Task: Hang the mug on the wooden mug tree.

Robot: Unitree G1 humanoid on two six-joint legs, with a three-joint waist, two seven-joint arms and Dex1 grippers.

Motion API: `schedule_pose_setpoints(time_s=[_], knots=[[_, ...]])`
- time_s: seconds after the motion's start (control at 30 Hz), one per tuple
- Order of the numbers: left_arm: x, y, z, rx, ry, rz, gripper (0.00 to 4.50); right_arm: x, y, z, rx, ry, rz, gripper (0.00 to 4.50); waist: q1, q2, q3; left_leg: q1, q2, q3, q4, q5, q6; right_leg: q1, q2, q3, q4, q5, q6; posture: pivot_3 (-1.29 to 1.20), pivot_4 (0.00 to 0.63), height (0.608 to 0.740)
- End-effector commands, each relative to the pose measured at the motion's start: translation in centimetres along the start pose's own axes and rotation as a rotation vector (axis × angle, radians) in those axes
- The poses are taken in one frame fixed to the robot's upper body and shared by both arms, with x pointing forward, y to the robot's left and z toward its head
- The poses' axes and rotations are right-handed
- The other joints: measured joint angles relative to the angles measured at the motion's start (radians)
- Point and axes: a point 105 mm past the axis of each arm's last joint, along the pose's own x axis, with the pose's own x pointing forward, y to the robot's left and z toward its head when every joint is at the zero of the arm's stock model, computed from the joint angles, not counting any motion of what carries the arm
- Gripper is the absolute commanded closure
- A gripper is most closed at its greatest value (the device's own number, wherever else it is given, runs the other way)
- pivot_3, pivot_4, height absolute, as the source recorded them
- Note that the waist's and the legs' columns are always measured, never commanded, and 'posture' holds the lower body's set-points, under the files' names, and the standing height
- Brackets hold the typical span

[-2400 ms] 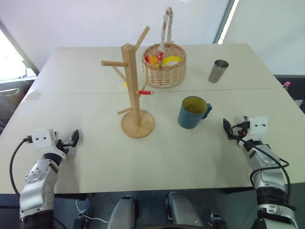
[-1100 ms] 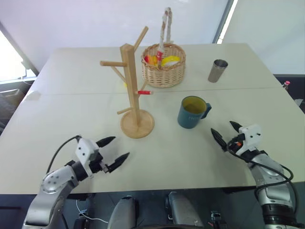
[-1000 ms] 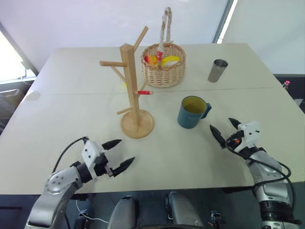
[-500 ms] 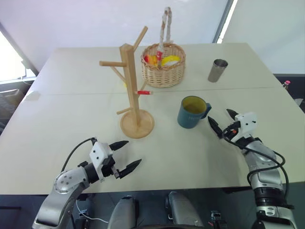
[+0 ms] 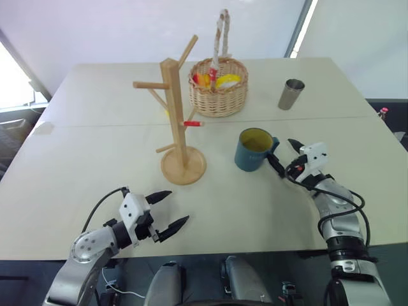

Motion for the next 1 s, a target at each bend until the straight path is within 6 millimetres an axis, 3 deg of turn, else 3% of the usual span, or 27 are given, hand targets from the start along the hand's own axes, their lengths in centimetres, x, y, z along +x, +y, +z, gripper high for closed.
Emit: schedule_pose_setpoints(time_s=[0.03,0.17,0.27,0.5,0.67,0.8,0.87,1.0], knots=[[0.1,-0.1,1.2,0.037,-0.029,-0.007,0.00,0.8,0.0,1.1,-0.016,-0.042,0.006,0.07,0.000,0.000,0.000,0.000,0.000,0.000,0.000,0.000,0.000,0.000,0.000,0.000,0.000,0.000,0.000,0.00,0.150,0.740],[0.2,0.0,1.3,0.041,-0.031,-0.006,0.00,1.3,0.2,1.2,0.011,-0.050,0.008,0.07,0.000,0.000,0.000,0.000,0.000,0.000,0.000,0.000,0.000,0.000,0.000,0.000,0.000,0.000,0.000,0.00,0.150,0.740],[0.3,0.0,1.4,0.045,-0.031,-0.009,0.00,1.6,0.6,1.2,0.032,-0.056,0.032,0.89,0.001,0.000,0.000,0.000,0.000,0.000,0.000,0.000,0.000,0.000,0.000,0.000,0.000,0.000,0.000,0.00,0.150,0.740],[0.3,0.1,1.4,0.049,-0.026,-0.005,0.00,1.4,1.9,1.9,0.088,-0.086,0.108,4.47,0.001,0.000,0.000,0.000,0.000,0.000,0.000,0.000,0.000,0.000,0.000,0.000,0.000,0.000,0.000,0.00,0.150,0.740],[0.2,0.2,1.4,0.049,-0.021,0.000,0.00,1.0,2.4,2.4,0.088,-0.093,0.127,4.47,0.002,0.000,0.000,0.000,0.000,0.000,0.000,0.000,0.000,0.000,0.000,0.000,0.000,0.000,0.000,0.00,0.150,0.740],[-0.1,0.6,1.4,0.061,-0.016,0.021,0.00,0.6,3.3,5.0,-0.170,-0.121,0.176,4.47,0.002,0.001,0.001,0.000,0.000,0.000,0.000,0.000,0.000,0.000,0.000,0.000,0.000,0.000,0.000,0.00,0.150,0.740],[-0.4,1.0,1.4,0.065,-0.014,0.036,0.00,0.2,4.5,7.3,-0.367,-0.158,0.240,4.47,0.002,0.002,0.001,-0.001,0.000,0.000,0.000,0.000,0.000,-0.001,0.000,0.000,0.000,0.000,0.000,0.00,0.150,0.740],[-0.7,1.6,1.3,0.074,-0.007,0.046,0.00,-0.5,6.9,9.9,-0.595,-0.196,0.363,4.47,0.002,0.001,0.001,0.000,0.000,-0.001,0.000,0.000,0.000,-0.001,0.000,0.000,0.000,0.000,0.000,0.00,0.150,0.740]])
